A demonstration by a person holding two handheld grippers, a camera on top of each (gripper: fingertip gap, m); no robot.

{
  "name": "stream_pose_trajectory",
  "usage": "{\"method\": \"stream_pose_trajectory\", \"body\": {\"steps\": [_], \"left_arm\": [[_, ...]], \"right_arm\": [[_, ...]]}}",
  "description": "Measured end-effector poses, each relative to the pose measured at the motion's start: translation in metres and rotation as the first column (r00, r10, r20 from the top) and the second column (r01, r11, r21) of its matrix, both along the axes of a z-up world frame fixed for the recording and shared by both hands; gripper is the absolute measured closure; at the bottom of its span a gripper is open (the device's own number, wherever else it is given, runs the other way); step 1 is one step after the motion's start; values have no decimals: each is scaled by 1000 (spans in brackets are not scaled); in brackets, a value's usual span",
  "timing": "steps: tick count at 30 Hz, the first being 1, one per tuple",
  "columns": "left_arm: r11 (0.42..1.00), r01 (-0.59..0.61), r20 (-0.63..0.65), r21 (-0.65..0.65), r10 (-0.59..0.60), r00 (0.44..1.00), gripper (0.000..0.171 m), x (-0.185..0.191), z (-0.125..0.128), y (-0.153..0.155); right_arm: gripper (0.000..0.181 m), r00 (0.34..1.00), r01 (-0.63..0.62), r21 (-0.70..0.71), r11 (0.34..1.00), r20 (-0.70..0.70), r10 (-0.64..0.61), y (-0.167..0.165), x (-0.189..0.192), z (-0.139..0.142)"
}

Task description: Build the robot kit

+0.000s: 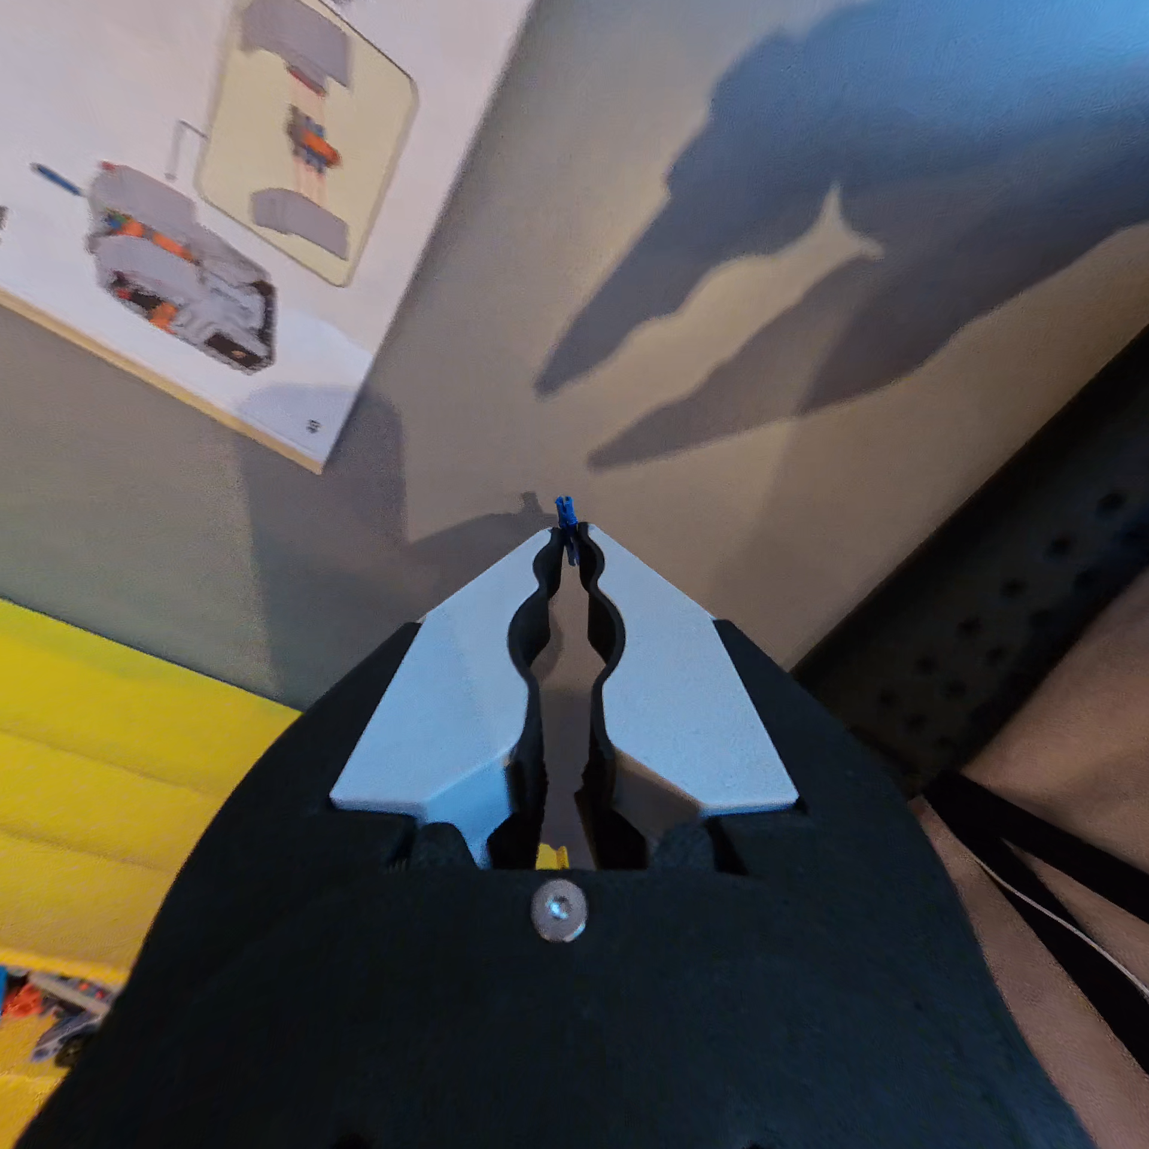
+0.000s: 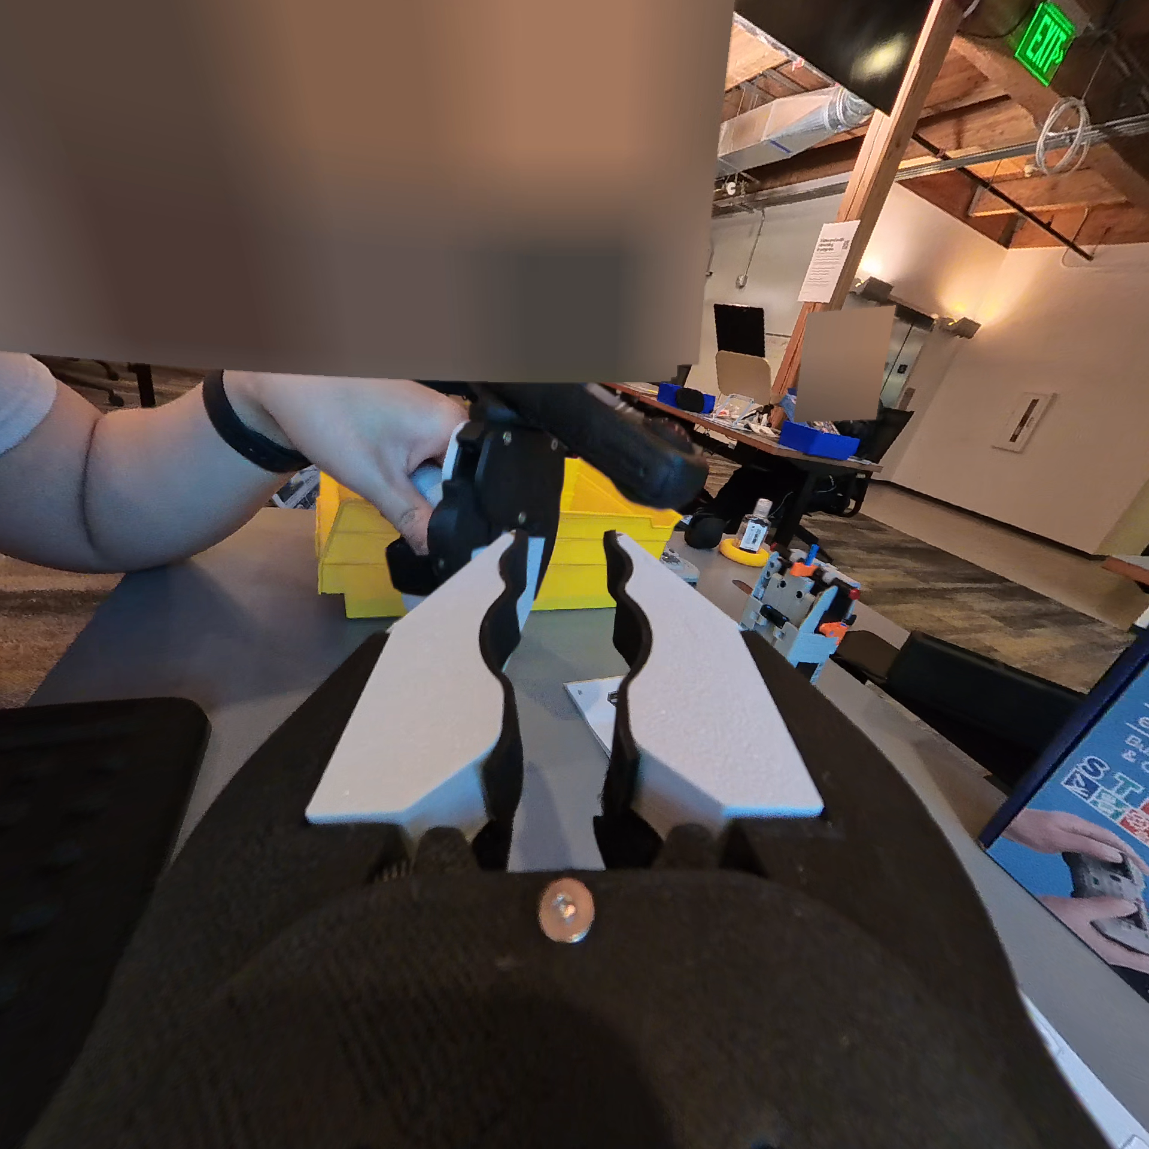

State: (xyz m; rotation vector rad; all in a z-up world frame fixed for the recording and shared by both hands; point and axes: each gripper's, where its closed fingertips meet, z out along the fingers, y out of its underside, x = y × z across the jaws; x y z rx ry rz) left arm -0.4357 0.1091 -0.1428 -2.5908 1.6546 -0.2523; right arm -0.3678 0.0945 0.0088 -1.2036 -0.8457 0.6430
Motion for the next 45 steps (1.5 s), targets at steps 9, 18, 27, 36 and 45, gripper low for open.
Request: {"method": "stream_pose_trajectory", "body": {"steps": [9, 18, 27, 36, 45], "left_arm": [[1000, 9, -72, -17, -10, 997, 168, -1, -22, 2], [1000, 20, -48, 11, -20, 999, 140, 0, -17, 11], [950, -232, 465, 211, 111, 879, 122, -16, 117, 79], [709, -667, 895, 228, 117, 431, 104, -147, 263, 130], [705, -641, 752, 302, 238, 615, 98, -194, 229, 124]], "right_arm": [[160, 997, 0, 95, 995, 76, -7, -11, -10, -2], [160, 996, -6, 87, 996, 86, -2, -12, -9, -4], [160, 995, -1, 107, 994, 103, -10, -14, -10, -4], [160, 994, 11, 85, 996, 104, -19, -7, -10, -10], [160, 996, 8, 61, 998, 88, -13, -4, -9, -11]]}}
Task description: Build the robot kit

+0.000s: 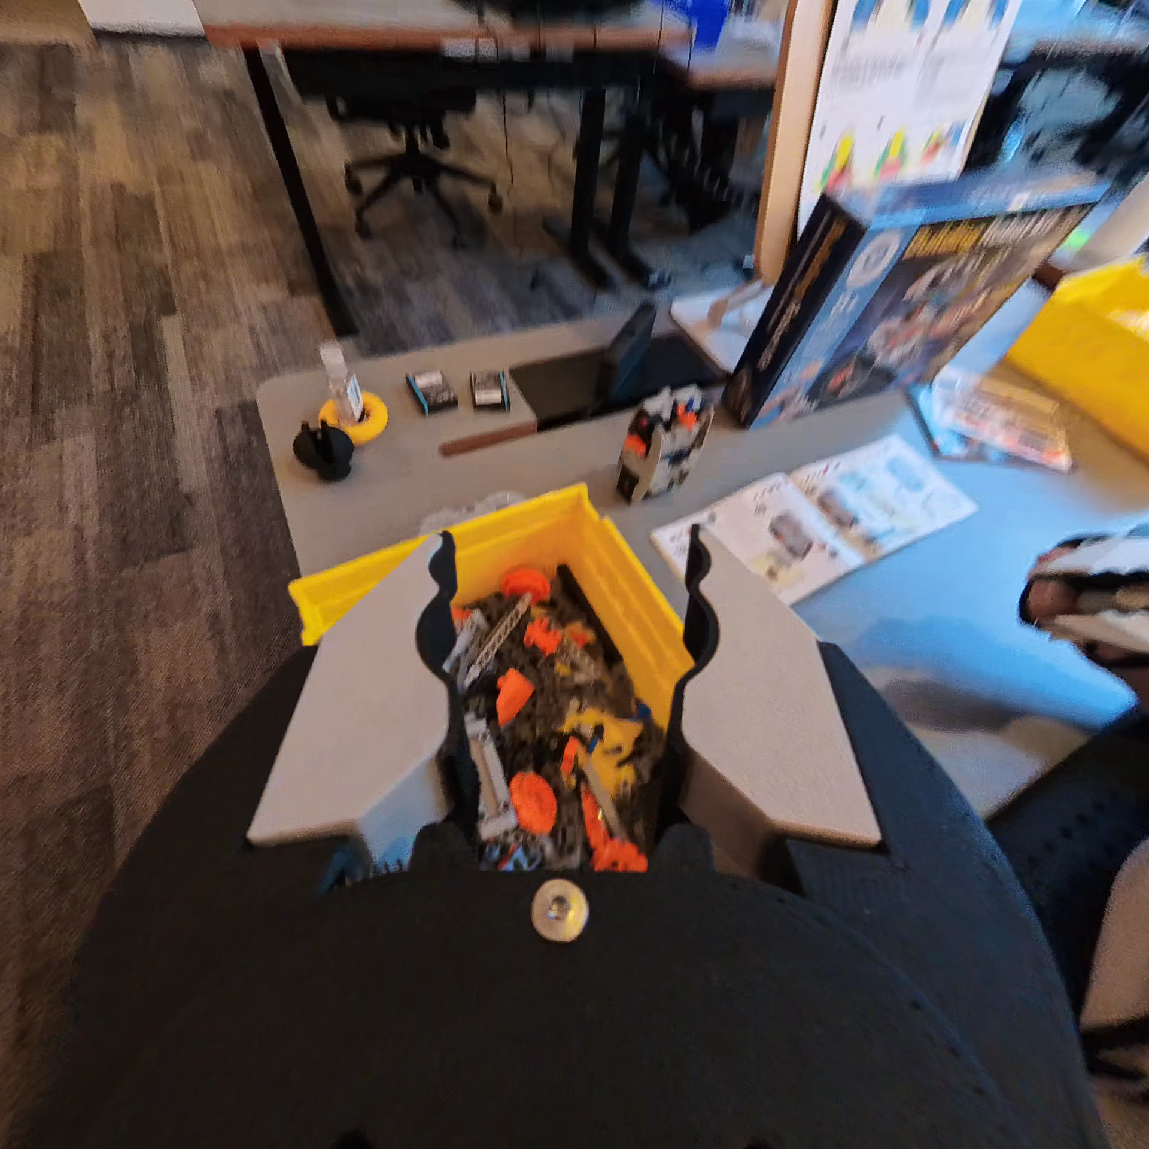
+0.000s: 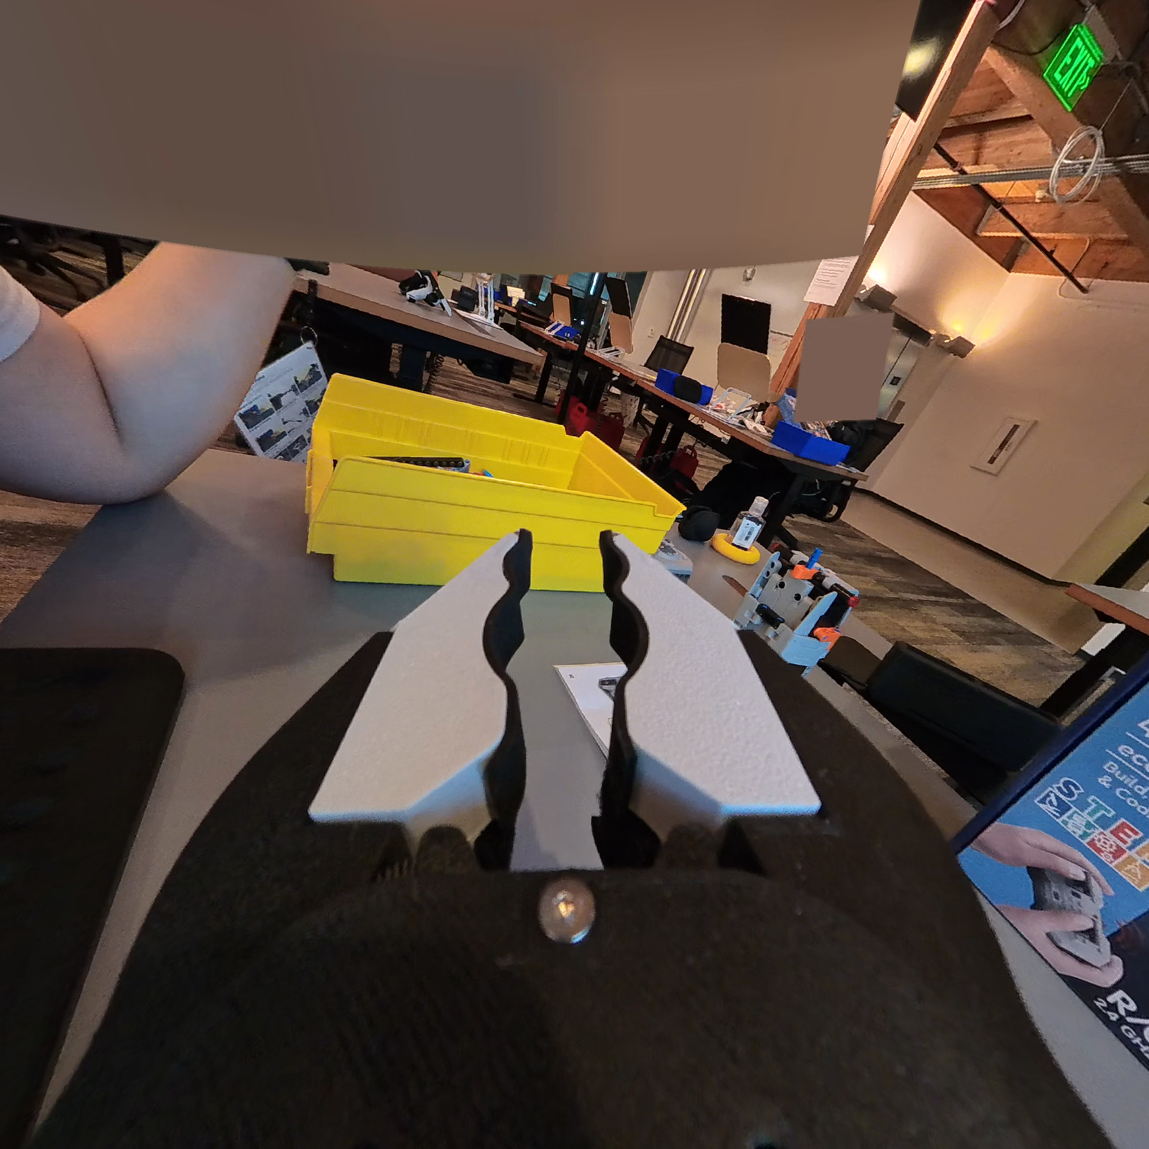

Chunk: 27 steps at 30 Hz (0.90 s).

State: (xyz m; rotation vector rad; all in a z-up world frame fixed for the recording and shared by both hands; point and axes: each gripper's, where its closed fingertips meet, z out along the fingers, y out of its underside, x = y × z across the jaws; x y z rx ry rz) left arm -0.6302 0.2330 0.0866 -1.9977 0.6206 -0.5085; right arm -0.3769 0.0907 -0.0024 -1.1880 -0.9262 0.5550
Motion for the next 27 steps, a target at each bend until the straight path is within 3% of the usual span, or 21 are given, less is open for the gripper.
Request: {"method": "stream_pose_trajectory", "body": {"steps": [5, 12, 16, 20, 23, 27], "left_arm": [[984, 12, -243, -180, -56, 968, 101, -3, -54, -7], [992, -38, -429, -119, -17, 903, 106, -1, -70, 13], [992, -86, -419, 94, 117, 900, 115, -9, -39, 32], [908, -206, -179, 366, 286, 941, 117, -32, 25, 39], [824, -283, -33, 491, 342, 939, 108, -55, 53, 32], [804, -309, -2, 507, 360, 933, 85, -67, 57, 29]], "right_arm": [[160, 1000, -8, -12, 1000, 5, 8, 1, -2, -3], [160, 1000, -11, -21, 1000, 17, 12, 2, -4, -7], [160, 999, -21, -41, 999, 23, 22, 3, -6, -11], [160, 999, -41, -72, 997, 32, 44, 3, -13, -18], [160, 997, -57, -98, 994, 40, 61, 3, -20, -23], [160, 996, -56, -128, 990, 57, 64, 7, -27, -30]]}}
